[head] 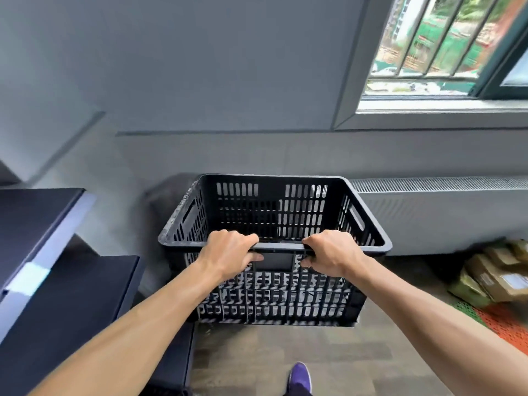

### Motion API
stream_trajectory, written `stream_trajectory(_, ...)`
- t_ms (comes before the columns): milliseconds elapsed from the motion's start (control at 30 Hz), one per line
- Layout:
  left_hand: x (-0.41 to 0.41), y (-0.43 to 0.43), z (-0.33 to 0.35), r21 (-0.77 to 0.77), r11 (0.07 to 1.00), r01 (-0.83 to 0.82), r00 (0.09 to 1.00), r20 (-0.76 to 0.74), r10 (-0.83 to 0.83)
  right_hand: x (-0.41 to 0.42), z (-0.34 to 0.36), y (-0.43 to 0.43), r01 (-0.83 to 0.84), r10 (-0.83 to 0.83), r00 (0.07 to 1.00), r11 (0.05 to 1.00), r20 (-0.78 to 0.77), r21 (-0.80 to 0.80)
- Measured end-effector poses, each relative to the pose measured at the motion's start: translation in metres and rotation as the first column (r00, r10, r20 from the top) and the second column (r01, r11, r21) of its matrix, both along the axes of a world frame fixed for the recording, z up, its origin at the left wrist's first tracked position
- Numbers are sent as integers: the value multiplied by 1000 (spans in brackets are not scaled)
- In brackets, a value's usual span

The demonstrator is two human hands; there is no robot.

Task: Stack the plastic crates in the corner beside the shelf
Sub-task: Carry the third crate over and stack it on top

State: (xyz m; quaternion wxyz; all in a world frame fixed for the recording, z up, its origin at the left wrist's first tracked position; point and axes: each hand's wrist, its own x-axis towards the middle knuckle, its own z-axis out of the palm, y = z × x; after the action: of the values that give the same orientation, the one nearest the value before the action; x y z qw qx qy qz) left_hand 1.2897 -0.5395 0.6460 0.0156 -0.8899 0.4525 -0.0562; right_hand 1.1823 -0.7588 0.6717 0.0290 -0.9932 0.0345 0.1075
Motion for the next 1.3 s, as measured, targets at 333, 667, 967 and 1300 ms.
stream_trajectory(333, 91, -7, -14, 26, 983, -181, 982, 63, 179, 117, -24, -19, -158, 162, 977, 987, 136, -40)
stream_trajectory(667, 147, -8, -44, 36, 958, -284, 955, 96, 279, 194, -59, -24, -236, 240, 956, 971, 167, -48)
stream_trajectory(967, 203, 8, -62, 65, 967, -246, 967, 78, 241, 239, -79, -4, -185, 189, 972, 982, 142, -46)
stream_trajectory(1300, 253, 34, -82, 97, 980, -171, 984, 70, 164, 274, -101, 29, -110, 123, 982, 990, 144, -92)
